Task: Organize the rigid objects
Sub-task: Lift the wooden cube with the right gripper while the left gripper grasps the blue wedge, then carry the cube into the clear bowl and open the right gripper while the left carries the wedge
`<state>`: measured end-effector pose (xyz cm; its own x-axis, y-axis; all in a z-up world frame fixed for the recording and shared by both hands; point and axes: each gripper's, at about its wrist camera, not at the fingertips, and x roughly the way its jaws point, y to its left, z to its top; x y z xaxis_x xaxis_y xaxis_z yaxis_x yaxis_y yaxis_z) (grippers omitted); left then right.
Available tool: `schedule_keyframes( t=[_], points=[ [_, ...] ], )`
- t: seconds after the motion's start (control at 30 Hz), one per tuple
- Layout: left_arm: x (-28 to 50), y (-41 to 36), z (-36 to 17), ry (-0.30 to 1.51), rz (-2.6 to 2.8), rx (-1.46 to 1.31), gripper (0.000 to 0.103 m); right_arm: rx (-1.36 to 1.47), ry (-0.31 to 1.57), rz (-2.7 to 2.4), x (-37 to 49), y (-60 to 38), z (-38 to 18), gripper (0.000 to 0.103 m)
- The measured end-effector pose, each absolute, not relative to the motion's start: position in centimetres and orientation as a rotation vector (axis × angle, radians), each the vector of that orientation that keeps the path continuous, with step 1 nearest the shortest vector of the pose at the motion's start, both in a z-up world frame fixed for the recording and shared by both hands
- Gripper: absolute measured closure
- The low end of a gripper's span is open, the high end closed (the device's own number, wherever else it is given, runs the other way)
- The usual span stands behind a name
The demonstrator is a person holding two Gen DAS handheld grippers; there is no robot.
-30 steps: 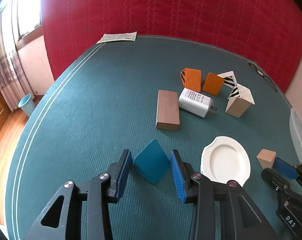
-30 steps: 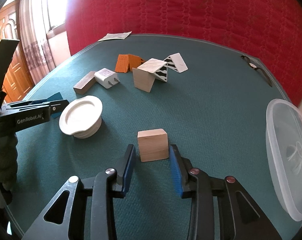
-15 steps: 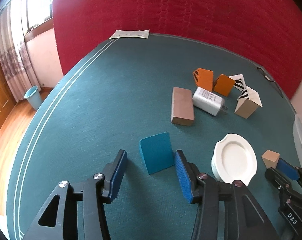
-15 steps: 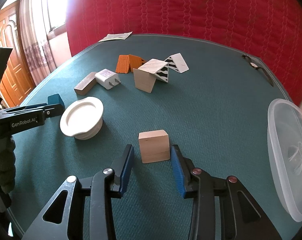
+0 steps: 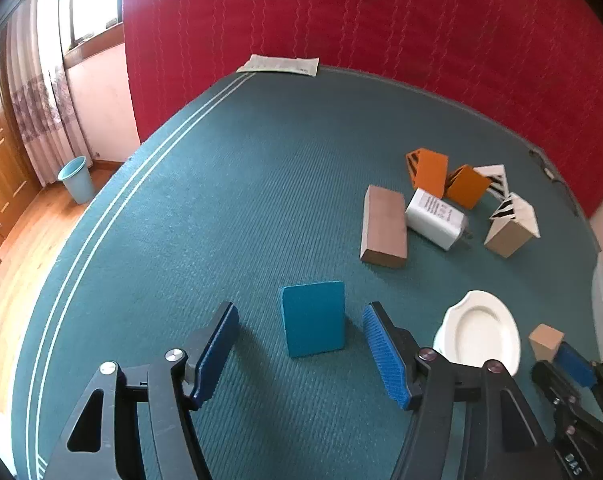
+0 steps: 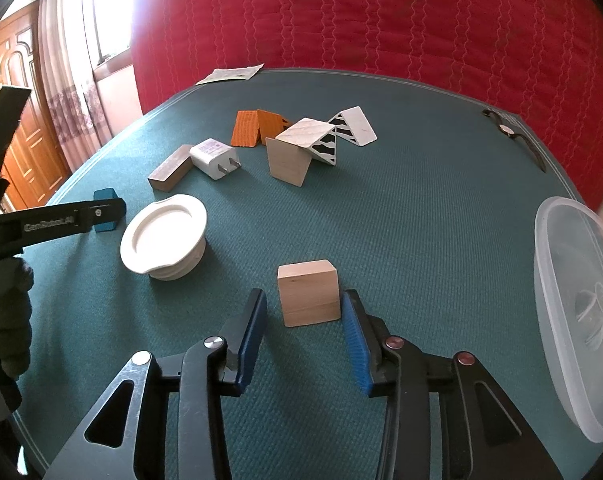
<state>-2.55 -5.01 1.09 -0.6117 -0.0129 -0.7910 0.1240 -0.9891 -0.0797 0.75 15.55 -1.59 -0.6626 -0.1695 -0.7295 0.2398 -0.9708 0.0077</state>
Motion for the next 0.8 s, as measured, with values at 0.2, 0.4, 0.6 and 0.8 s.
schedule_keyframes(
  t=[0.2,0.4,0.6,0.8],
  points=[
    [-2.2,-4.7,1.2,0.135,-2.765,1.320,0.071,1.157,0.111,-2.668,0.6,15.6,-1.5,0.062],
    [-1.6,-4.3,1.3,0.103,-2.783,1.315,0.071,1.147,0.095,-2.649,0.6,15.7,-1.4,0.067],
    [-0.8,-4.2,2.2,0.093,-2.795,1.276,0.071,1.138,0.056,-2.636,0.6,15.9,-1.3,0.072],
    [-0.1,-4.1,2.9,0.088,-2.799,1.247,0.071,1.098,0.048,-2.645,1.2,16.0,-0.7,0.072]
  ],
)
